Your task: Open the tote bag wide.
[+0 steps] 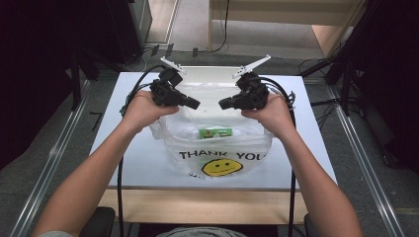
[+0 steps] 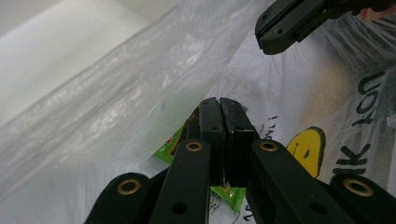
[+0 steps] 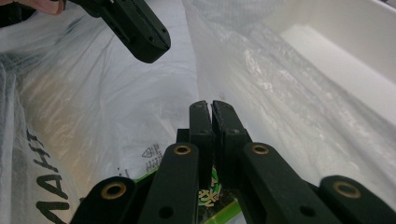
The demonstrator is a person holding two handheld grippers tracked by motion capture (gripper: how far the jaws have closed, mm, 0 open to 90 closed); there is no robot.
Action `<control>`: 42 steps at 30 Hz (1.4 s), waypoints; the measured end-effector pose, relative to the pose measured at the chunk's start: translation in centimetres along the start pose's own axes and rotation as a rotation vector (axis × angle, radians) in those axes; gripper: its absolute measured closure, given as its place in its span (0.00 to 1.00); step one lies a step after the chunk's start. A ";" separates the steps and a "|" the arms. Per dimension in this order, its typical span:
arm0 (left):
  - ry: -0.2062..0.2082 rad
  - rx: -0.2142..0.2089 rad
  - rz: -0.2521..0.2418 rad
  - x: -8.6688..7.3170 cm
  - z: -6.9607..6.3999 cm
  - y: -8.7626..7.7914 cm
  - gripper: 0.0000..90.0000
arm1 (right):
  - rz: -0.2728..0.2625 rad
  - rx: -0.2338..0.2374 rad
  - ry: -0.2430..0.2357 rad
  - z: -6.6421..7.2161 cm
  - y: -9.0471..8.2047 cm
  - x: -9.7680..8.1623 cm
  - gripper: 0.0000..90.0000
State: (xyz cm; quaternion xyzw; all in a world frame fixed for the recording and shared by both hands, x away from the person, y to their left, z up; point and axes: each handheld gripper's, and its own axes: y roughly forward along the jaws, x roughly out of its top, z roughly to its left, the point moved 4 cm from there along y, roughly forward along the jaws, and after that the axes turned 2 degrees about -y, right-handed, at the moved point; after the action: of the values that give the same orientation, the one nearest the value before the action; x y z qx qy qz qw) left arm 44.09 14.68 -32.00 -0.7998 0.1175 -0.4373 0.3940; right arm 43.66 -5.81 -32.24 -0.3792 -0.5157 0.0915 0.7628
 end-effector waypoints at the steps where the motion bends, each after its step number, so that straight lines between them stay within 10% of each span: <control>1: -0.004 -0.003 0.002 -0.2 0.1 0.2 0.99 | 0.002 0.001 -0.001 0.0 0.2 -0.3 0.98; 42: -0.078 0.018 0.054 -7.7 2.4 6.0 0.98 | -0.005 -0.017 0.077 -1.3 3.6 -8.1 0.98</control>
State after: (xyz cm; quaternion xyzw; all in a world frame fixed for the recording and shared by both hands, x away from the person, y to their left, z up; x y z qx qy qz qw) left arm 42.37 16.03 -41.80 -0.8091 0.1195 -0.3963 0.4172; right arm 42.01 -8.19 -40.74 -0.3876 -0.4876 0.0709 0.7791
